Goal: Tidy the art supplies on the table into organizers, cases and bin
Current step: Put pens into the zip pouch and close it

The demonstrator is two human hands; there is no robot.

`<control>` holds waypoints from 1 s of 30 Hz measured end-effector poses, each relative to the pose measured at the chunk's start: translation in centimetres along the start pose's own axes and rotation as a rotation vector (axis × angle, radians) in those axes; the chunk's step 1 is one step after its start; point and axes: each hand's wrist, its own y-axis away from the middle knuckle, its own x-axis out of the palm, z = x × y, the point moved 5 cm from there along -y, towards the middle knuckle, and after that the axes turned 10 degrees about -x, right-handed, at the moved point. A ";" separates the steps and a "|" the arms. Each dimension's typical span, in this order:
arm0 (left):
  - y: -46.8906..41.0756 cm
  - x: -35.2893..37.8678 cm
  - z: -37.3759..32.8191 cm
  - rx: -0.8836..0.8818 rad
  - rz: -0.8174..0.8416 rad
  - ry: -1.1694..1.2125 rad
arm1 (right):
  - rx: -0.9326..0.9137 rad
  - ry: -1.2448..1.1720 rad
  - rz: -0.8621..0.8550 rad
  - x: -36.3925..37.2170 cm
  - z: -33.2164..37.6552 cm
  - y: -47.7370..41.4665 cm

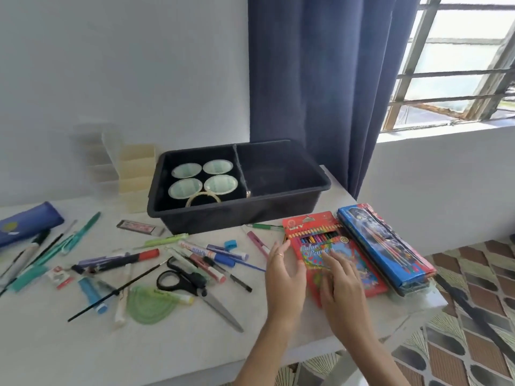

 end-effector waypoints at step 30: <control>3.0 -48.9 7.3 -0.077 -0.690 0.183 | 0.132 -0.925 0.589 23.9 42.0 1.8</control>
